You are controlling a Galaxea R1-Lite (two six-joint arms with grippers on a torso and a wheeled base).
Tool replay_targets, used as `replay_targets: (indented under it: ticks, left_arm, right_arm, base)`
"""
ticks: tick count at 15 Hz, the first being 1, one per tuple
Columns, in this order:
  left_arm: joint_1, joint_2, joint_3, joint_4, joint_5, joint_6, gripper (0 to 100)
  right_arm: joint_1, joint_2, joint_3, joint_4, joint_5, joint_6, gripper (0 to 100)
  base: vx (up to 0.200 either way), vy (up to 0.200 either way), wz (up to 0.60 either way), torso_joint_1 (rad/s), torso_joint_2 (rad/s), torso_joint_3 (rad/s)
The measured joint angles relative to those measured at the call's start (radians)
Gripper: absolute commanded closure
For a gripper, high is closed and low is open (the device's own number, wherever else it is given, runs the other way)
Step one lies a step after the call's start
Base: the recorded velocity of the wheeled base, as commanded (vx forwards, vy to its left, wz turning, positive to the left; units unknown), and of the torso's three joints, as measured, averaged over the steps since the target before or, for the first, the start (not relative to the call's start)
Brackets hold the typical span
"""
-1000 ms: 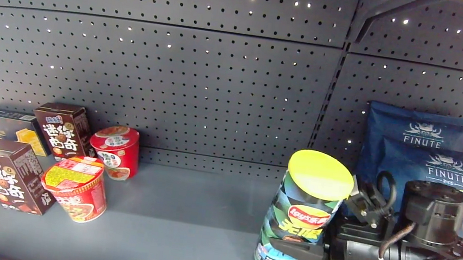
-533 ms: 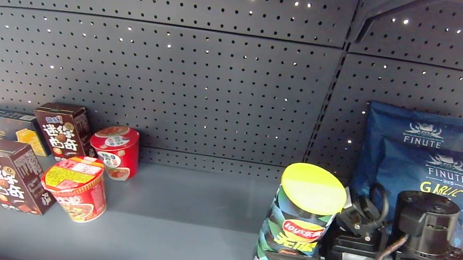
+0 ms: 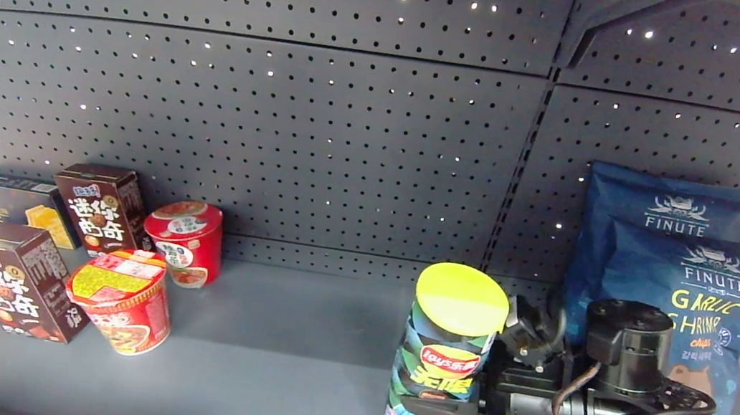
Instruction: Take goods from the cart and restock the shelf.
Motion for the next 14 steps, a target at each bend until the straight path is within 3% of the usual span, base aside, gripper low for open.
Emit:
replay_targets:
  ticks: [9,10,14]
  left_arm:
    - [0.0,0.0,0.019,0.0,0.0,-0.001,100]
    - [0.0,0.0,0.022,0.0,0.0,-0.001,100]
    - [0.0,0.0,0.026,-0.001,0.0,-0.001,100]
  right_arm:
    - [0.021,0.093,-0.026,-0.032,-0.002,0.0,100]
    - [0.021,0.098,-0.026,-0.038,-0.004,0.0,0]
    - [0.019,0.101,-0.015,-0.037,-0.011,0.005,0]
  base:
    - [0.0,0.0,0.0,0.0,0.0,0.0]
    - [0.0,0.0,0.0,0.0,0.0,0.0]
    - [0.0,0.0,0.0,0.0,0.0,0.0]
